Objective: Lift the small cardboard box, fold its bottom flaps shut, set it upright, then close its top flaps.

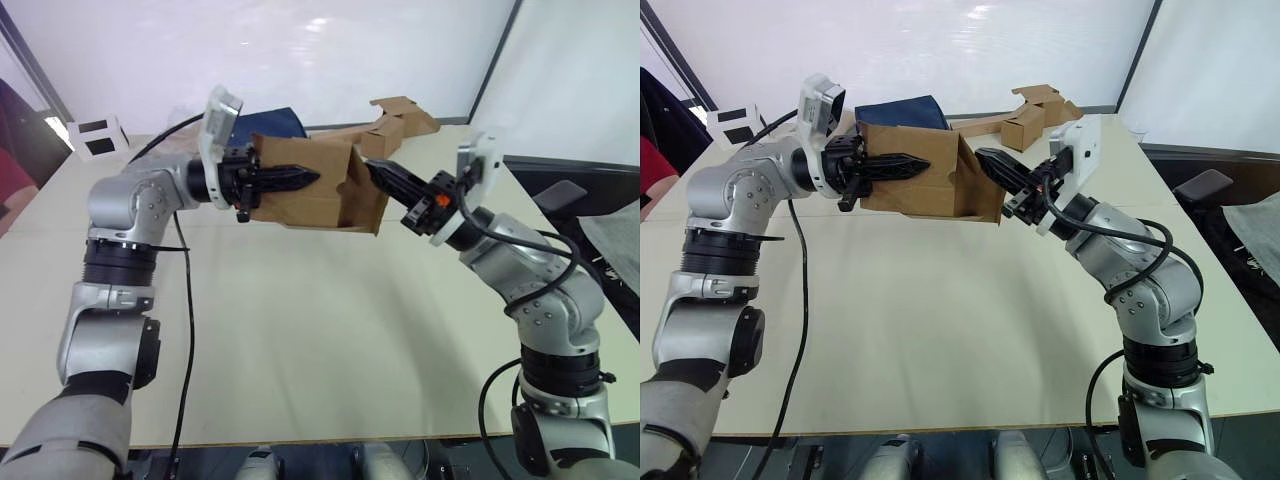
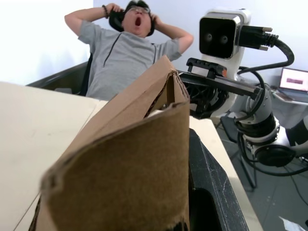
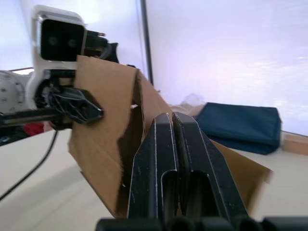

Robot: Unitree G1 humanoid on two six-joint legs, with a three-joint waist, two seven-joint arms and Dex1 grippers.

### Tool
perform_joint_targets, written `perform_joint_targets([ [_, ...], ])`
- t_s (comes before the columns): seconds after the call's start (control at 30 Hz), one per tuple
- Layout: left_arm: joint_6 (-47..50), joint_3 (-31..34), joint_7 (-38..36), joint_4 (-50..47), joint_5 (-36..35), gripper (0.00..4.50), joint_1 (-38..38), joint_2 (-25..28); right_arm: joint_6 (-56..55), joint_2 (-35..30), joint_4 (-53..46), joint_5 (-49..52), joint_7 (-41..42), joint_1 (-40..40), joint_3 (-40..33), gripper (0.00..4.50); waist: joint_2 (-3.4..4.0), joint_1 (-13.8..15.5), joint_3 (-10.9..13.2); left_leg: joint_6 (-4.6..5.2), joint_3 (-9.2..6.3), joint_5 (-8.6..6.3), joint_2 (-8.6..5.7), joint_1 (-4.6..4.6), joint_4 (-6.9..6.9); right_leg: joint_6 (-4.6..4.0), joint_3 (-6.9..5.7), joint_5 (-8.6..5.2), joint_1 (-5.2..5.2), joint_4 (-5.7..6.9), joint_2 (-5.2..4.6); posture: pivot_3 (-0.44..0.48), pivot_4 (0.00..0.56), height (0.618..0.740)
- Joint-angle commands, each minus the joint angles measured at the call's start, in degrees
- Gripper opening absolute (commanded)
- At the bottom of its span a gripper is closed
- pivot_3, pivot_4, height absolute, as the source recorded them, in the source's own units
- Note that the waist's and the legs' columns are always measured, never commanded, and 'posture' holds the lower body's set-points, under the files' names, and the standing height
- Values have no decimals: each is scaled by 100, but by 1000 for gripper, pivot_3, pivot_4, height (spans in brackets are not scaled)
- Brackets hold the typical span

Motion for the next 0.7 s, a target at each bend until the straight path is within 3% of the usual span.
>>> perform_joint_targets([
  [0.03, 8, 172, 44, -159, -119, 0, 23, -17, 2, 48, -126, -12, 135, -88, 106, 67, 0, -20, 0, 0, 0, 0, 0, 0, 0, 0, 0, 0, 0, 0, 0, 0, 150, 740],
  [0.7, 503, 268, 106, -833, -515, 0, 441, -50, 29, 313, -155, -190, 228, -54, 265, 67, 0, -30, 0, 0, -1, 0, 0, 0, -1, 0, 0, 0, -2, 1, 0, 0, 150, 740],
])
